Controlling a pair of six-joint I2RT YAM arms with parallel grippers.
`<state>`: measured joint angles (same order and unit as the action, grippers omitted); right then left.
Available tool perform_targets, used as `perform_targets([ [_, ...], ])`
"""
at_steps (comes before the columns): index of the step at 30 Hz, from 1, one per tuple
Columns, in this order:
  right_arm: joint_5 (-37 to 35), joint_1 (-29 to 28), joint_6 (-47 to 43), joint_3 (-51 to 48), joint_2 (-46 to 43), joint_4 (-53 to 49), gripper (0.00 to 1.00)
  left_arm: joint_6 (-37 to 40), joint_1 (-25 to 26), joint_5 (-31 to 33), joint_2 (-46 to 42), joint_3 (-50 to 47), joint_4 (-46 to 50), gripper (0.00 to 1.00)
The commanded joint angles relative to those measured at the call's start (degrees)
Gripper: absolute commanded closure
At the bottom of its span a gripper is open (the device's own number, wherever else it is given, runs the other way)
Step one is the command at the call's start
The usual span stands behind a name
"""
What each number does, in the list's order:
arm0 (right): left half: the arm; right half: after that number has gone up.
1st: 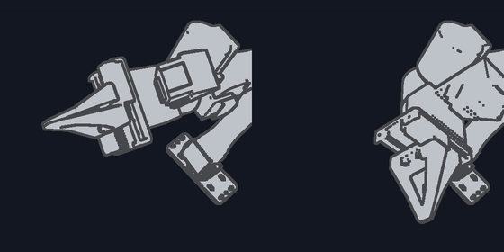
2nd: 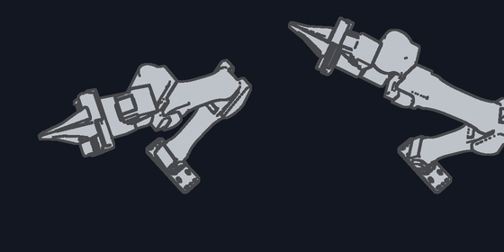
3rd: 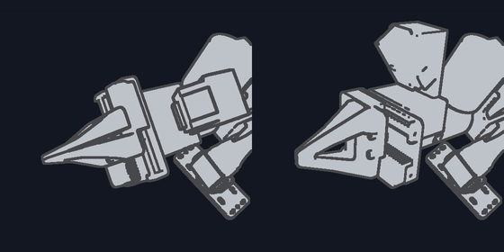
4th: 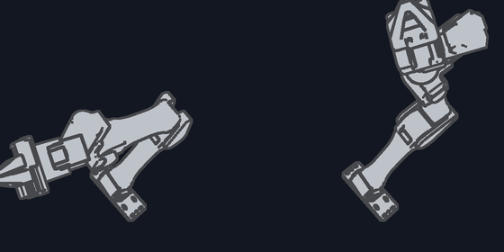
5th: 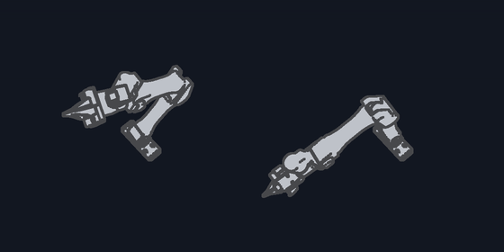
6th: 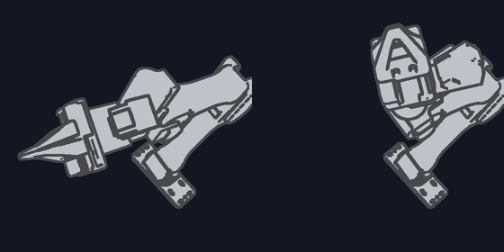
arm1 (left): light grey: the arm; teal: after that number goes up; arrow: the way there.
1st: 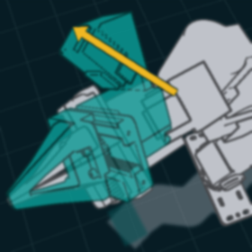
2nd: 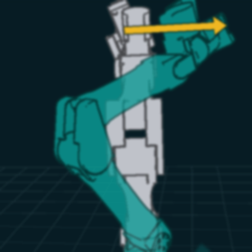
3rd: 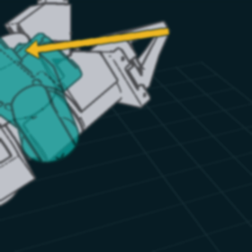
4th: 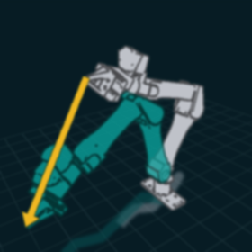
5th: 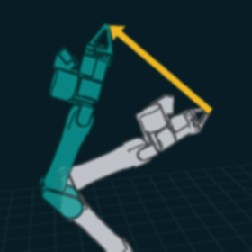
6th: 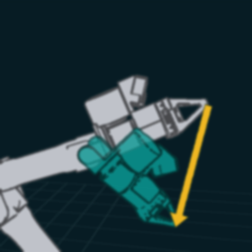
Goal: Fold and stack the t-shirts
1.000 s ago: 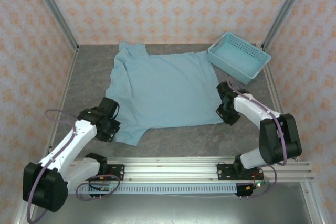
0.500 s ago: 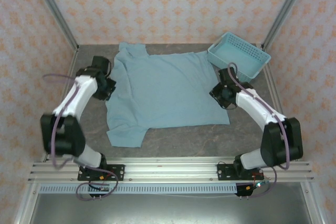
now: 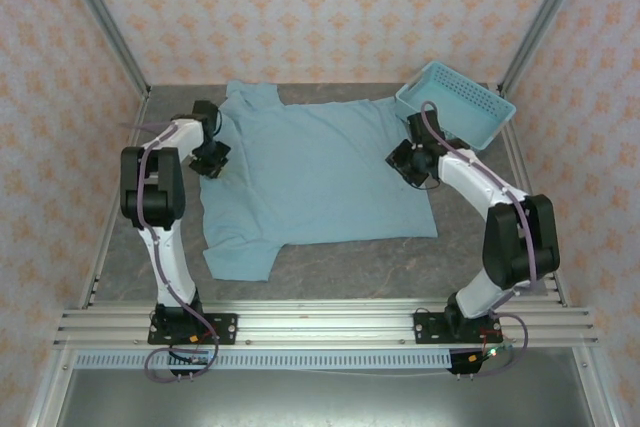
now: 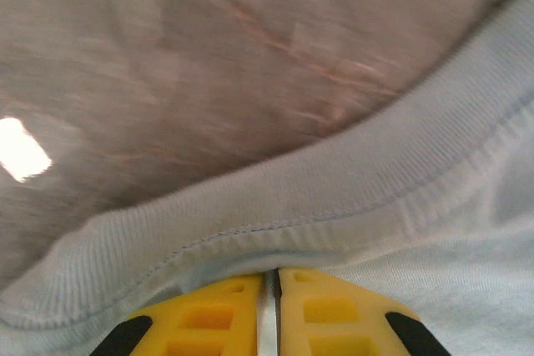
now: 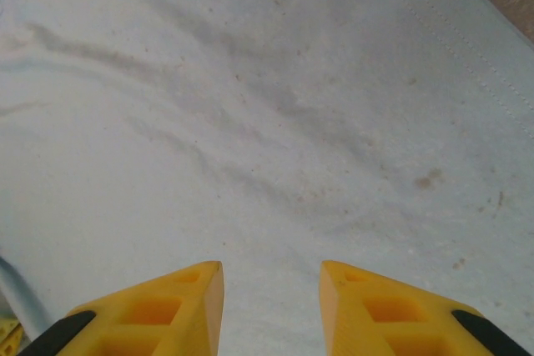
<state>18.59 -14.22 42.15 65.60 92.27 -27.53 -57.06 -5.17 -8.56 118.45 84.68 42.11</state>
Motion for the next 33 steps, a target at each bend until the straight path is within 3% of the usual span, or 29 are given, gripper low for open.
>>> perform_targets([
  [1, 0.64, -0.69, -0.14, 1.98, 1.17, -0.17, 0.65, -1.63, -3.47, 5.31, -1.86, -7.34, 2.72, 0.88],
  [9, 1.99, -3.24, -0.54, 5.17, 6.01, -1.51, 0.64, -0.02, -9.55, 6.51, -9.58, -14.98, 0.97, 0.86],
  [14, 2.12, -5.10, -1.52, 7.16, 10.28, -2.45, 0.63, 4.17, -7.26, 6.22, -14.16, -9.39, 3.38, 0.63],
  [18, 1.57, -5.32, -1.69, 7.94, 13.61, -1.26, 0.63, 4.52, -3.07, 5.29, -16.20, -7.83, 5.91, 0.61],
  [25, -1.68, -5.32, -1.49, 12.79, 21.02, -3.59, 0.63, 4.28, -1.16, 0.13, -9.42, -7.55, 4.30, 0.65],
  [33, -6.11, -5.05, 1.53, 19.17, 27.94, -9.86, 0.64, 8.06, -1.25, -1.51, 4.96, 2.40, 4.53, 0.67],
])
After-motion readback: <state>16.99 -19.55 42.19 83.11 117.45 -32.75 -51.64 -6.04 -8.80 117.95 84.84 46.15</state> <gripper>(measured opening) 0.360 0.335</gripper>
